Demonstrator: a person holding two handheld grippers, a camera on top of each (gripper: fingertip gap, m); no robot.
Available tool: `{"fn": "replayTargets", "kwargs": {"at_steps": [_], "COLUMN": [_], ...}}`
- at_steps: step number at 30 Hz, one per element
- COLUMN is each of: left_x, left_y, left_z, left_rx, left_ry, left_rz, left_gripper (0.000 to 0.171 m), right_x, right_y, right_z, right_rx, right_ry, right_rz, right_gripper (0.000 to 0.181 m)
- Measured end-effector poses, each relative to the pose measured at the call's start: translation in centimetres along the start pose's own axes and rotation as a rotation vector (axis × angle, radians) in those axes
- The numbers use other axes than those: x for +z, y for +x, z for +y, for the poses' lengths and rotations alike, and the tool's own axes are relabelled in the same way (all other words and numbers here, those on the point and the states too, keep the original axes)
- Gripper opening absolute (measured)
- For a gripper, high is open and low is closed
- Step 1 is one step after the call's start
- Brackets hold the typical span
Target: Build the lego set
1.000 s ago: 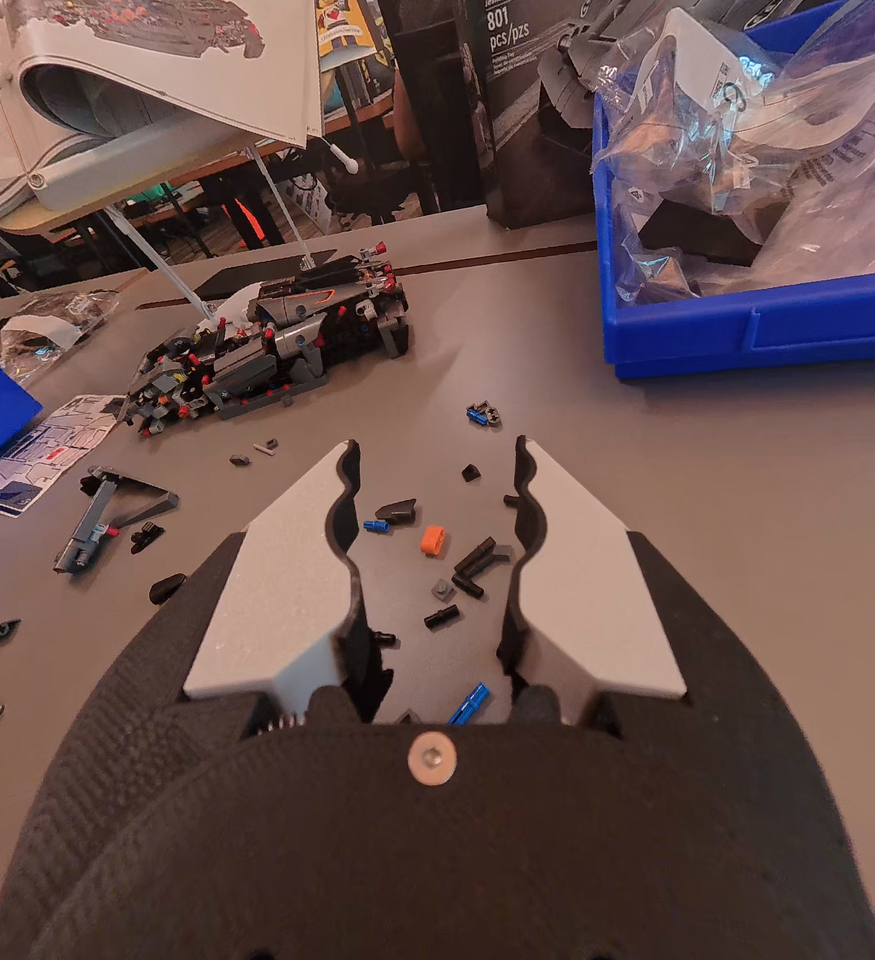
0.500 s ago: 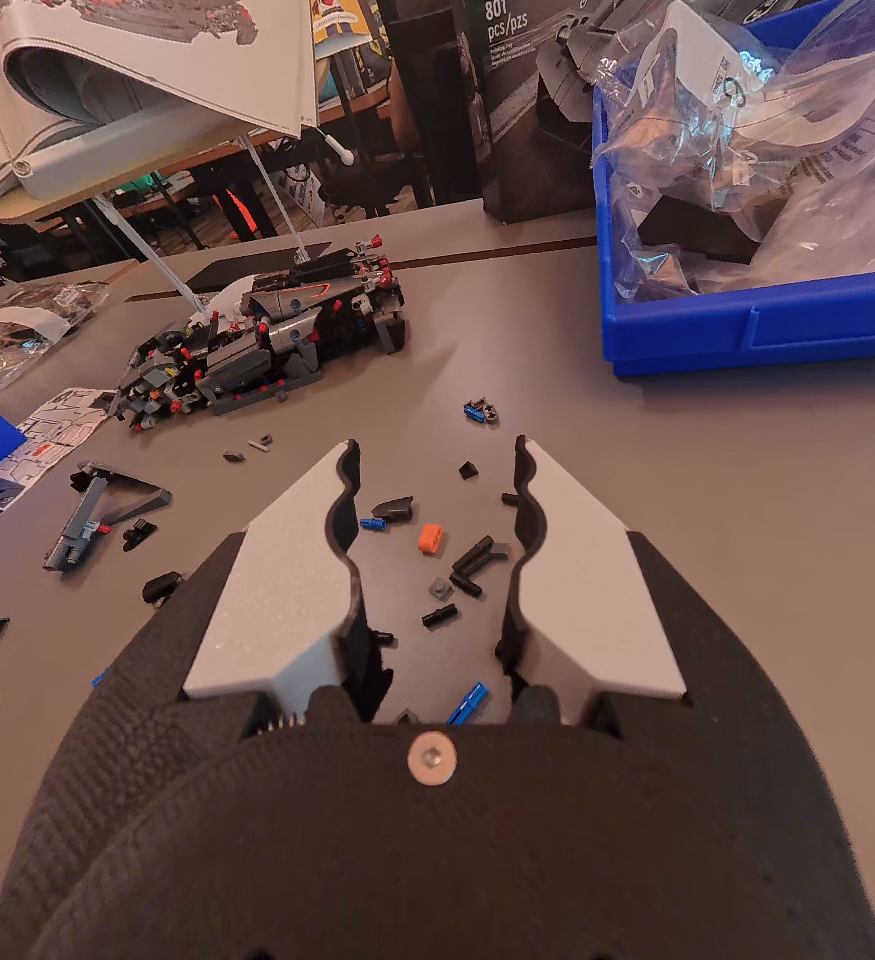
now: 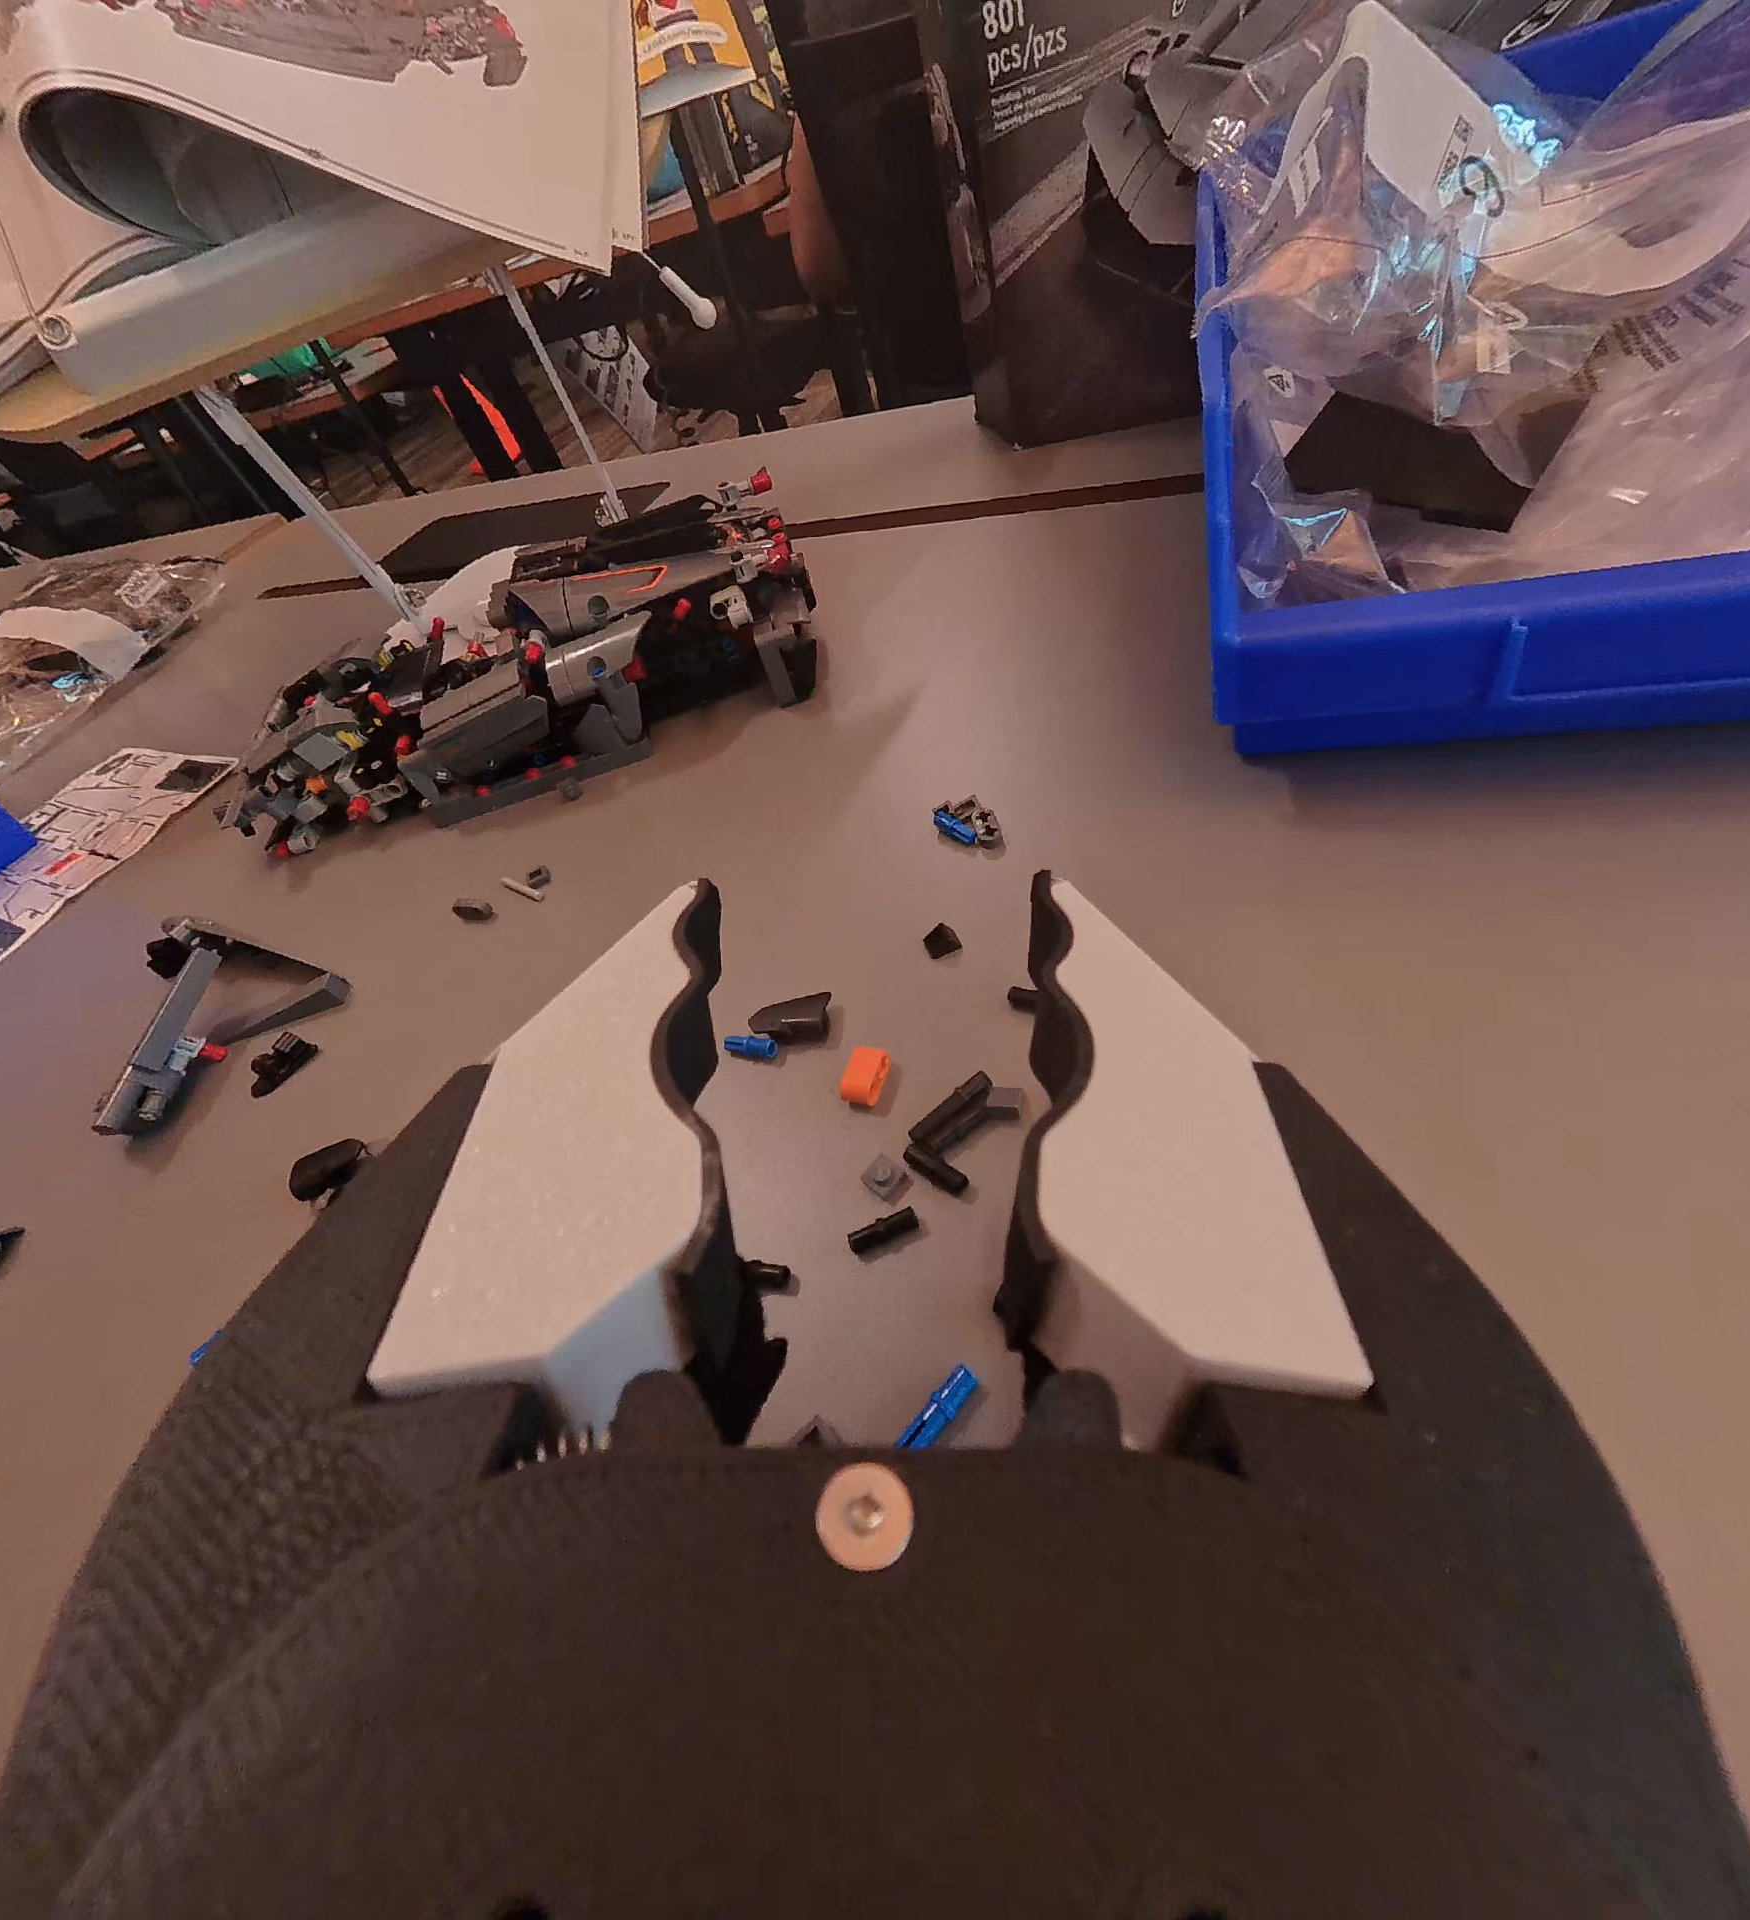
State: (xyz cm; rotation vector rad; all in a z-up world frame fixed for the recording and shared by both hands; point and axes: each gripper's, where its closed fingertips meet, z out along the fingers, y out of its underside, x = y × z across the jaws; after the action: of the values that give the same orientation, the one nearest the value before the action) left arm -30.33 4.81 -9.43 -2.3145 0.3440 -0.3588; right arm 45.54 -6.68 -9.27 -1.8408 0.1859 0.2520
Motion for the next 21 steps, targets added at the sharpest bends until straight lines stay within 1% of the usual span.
{"fn": "replayTargets", "kwargs": {"at_steps": [6, 15, 18, 21], "left_x": [0.4, -0.2, -0.6, -0.8], "left_y": [-0.5, -1.9, -2.9, -4.6], "left_z": [-0.5, -1.4, -1.9, -1.9], "left_rx": [-0.048, -0.138, -0.152, -0.167], "left_ry": [0.02, 0.062, 0.075, 0.061], "left_rz": [0.032, 0.088, 0.071, 0.028], "left_gripper": [0.004, 0.004, 0.004, 0.005], "right_x": [0.0, -0.1, -0.1, -0.1], "right_y": [0.0, 0.0, 0.0, 0.0], "right_z": [0.0, -0.1, -0.1, -0.1], "right_rx": [0.003, 0.005, 0.004, 0.005], "right_ry": [0.002, 0.005, 0.005, 0.007], "right_rz": [-0.002, -0.005, -0.006, -0.009], "right_gripper": [0.058, 0.058, 0.058, 0.058]}}
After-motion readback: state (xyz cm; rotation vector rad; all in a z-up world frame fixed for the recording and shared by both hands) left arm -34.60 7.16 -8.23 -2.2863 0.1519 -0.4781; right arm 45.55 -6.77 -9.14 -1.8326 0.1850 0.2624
